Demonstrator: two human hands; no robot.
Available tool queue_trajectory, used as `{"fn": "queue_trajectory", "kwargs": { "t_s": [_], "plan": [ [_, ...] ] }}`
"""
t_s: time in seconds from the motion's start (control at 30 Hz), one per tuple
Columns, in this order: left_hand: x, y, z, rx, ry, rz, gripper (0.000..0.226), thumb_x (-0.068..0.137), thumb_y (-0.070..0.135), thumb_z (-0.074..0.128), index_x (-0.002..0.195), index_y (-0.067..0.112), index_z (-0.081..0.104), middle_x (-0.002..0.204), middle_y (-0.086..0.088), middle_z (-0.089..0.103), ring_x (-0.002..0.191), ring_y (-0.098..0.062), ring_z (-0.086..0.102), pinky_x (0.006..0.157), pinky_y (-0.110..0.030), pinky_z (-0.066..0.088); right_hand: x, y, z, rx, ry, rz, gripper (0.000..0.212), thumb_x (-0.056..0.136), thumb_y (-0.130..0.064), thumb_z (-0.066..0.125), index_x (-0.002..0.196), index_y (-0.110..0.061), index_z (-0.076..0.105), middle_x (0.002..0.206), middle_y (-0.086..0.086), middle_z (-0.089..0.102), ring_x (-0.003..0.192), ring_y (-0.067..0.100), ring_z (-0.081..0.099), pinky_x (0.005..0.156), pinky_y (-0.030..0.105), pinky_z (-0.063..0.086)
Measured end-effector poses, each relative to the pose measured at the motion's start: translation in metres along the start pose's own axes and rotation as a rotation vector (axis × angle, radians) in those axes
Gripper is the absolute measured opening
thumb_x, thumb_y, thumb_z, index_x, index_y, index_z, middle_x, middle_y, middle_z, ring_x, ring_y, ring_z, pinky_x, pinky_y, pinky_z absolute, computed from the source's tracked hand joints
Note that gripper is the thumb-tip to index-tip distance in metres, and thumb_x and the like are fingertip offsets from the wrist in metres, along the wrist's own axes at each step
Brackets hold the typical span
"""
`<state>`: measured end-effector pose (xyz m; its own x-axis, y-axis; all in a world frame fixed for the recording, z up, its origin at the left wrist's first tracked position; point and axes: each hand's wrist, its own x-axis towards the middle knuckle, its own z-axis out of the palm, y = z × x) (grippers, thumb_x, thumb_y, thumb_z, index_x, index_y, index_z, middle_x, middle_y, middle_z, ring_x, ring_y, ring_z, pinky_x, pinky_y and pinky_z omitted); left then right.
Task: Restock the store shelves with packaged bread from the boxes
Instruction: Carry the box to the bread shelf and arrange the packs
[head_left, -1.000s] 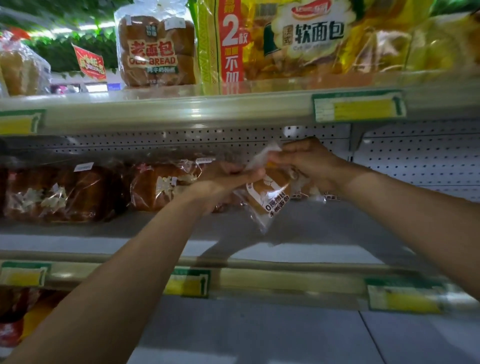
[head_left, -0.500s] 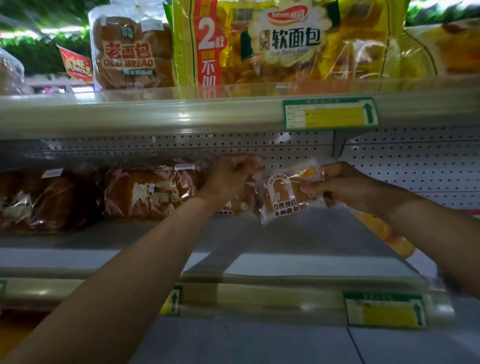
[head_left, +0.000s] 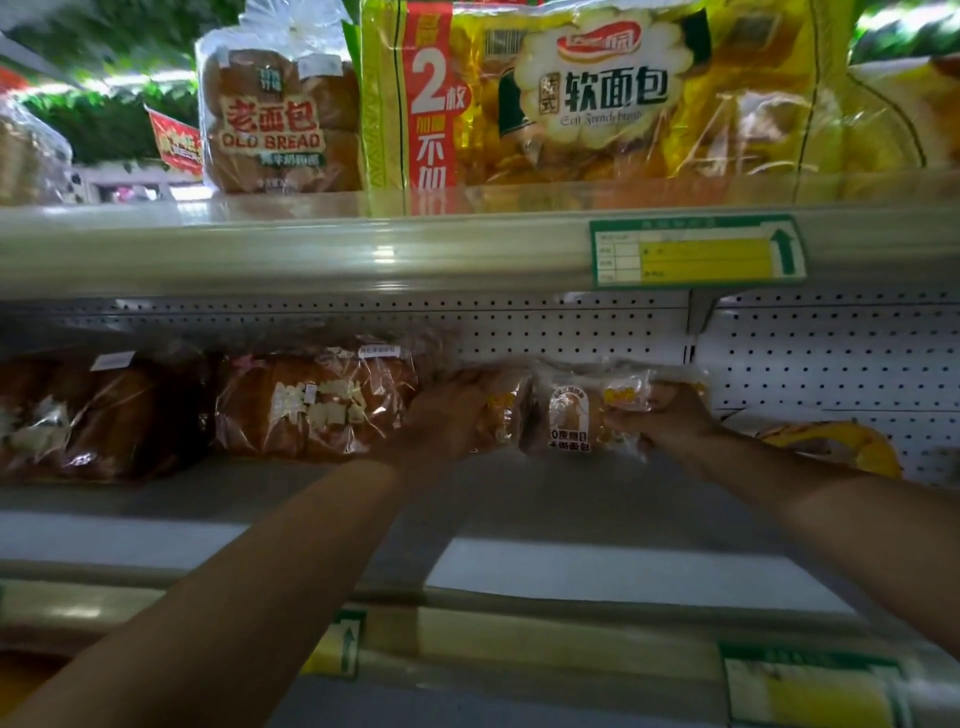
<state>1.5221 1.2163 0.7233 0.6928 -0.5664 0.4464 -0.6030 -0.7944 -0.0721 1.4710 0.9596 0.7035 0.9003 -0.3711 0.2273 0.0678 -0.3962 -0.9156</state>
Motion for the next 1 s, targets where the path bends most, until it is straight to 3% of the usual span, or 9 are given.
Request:
{"fn": "queue_trajectory", "kwargs": {
  "t_s": [0.13, 0.27, 0.43, 0.57, 0.67, 0.73, 0.83, 0.93, 1.0],
  "plan": [
    [0.000, 0.010, -0.002, 0.076, 0.010, -0.038, 0.080, 0.091, 0.042, 0.062, 0.156, 0.027, 0.018, 0.157, -0.003, 0.031, 0.144, -0.026, 0.030, 0.111, -0.041, 0.034, 0.004, -0.002, 0.006, -0.054, 0.019, -0.013, 0.042, 0.073, -0.010, 0.082, 0.111, -0.004, 0.065, 0.099, 0.010, 0.069, 0.068, 0.012, 0.063, 0.048, 0.016, 0.049],
    [0.003, 0.004, 0.007, 0.027, 0.009, -0.060, 0.076, 0.092, 0.039, 0.061, 0.155, 0.026, 0.021, 0.157, -0.005, 0.034, 0.145, -0.027, 0.030, 0.116, -0.044, 0.030, 0.009, -0.004, 0.008, -0.191, 0.007, 0.027, 0.059, 0.071, -0.016, 0.085, 0.122, -0.006, 0.059, 0.113, 0.014, 0.068, 0.095, 0.027, 0.067, 0.075, 0.031, 0.054],
    [0.005, 0.000, 0.013, -0.039, 0.038, -0.067, 0.082, 0.088, 0.041, 0.068, 0.154, 0.022, 0.024, 0.156, -0.007, 0.034, 0.145, -0.027, 0.029, 0.120, -0.041, 0.020, 0.010, -0.003, 0.008, -0.174, 0.027, 0.020, 0.061, 0.069, -0.008, 0.085, 0.124, -0.004, 0.057, 0.113, 0.010, 0.065, 0.105, 0.028, 0.064, 0.077, 0.029, 0.048],
    [0.003, -0.001, 0.009, -0.156, 0.048, -0.085, 0.095, 0.078, 0.036, 0.079, 0.154, 0.017, 0.024, 0.154, -0.011, 0.034, 0.143, -0.029, 0.029, 0.118, -0.041, 0.025, 0.011, -0.002, 0.000, -0.304, 0.058, -0.008, 0.071, 0.058, -0.033, 0.090, 0.114, -0.003, 0.058, 0.108, 0.012, 0.068, 0.098, 0.029, 0.067, 0.083, 0.042, 0.056],
    [-0.004, 0.003, -0.001, -0.323, 0.108, -0.149, 0.089, 0.081, 0.029, 0.076, 0.153, 0.014, 0.026, 0.155, -0.012, 0.033, 0.144, -0.030, 0.029, 0.116, -0.044, 0.030, -0.005, -0.012, -0.006, -0.381, 0.208, -0.086, 0.086, 0.061, -0.040, 0.089, 0.125, -0.002, 0.045, 0.126, 0.014, 0.054, 0.121, 0.033, 0.051, 0.094, 0.046, 0.049],
    [-0.012, 0.007, -0.005, -0.491, 0.173, -0.199, 0.082, 0.081, 0.028, 0.078, 0.150, 0.013, 0.035, 0.151, -0.009, 0.040, 0.139, -0.028, 0.037, 0.112, -0.036, 0.036, -0.020, -0.021, -0.007, -0.441, 0.290, -0.198, 0.078, 0.071, -0.036, 0.084, 0.130, -0.005, 0.044, 0.131, 0.014, 0.047, 0.126, 0.031, 0.042, 0.096, 0.045, 0.045],
    [-0.029, 0.019, -0.016, -0.805, 0.192, -0.311, 0.047, 0.086, 0.015, 0.074, 0.129, 0.014, 0.055, 0.129, -0.001, 0.057, 0.124, -0.020, 0.053, 0.093, -0.020, 0.041, -0.039, -0.030, 0.003, -0.445, 0.290, -0.422, 0.042, 0.082, -0.030, 0.074, 0.115, -0.012, 0.055, 0.117, 0.009, 0.055, 0.112, 0.025, 0.052, 0.087, 0.042, 0.049],
    [-0.052, 0.032, -0.032, -1.142, 0.249, -0.451, 0.018, 0.087, 0.005, 0.070, 0.097, 0.019, 0.064, 0.104, 0.002, 0.066, 0.102, -0.011, 0.062, 0.093, -0.023, 0.050, -0.061, -0.044, 0.026, -0.377, 0.160, -0.506, 0.022, 0.089, -0.026, 0.068, 0.106, -0.016, 0.058, 0.105, 0.001, 0.060, 0.095, 0.018, 0.059, 0.080, 0.033, 0.051],
    [-0.072, 0.035, -0.040, -1.347, 0.286, -0.528, 0.017, 0.089, 0.002, 0.067, 0.101, 0.015, 0.067, 0.098, 0.003, 0.067, 0.090, -0.007, 0.064, 0.095, -0.030, 0.053, -0.078, -0.056, 0.048, -0.306, 0.099, -0.514, 0.015, 0.091, -0.023, 0.066, 0.103, -0.019, 0.059, 0.099, -0.004, 0.060, 0.089, 0.016, 0.059, 0.078, 0.034, 0.052]
  ]
}}
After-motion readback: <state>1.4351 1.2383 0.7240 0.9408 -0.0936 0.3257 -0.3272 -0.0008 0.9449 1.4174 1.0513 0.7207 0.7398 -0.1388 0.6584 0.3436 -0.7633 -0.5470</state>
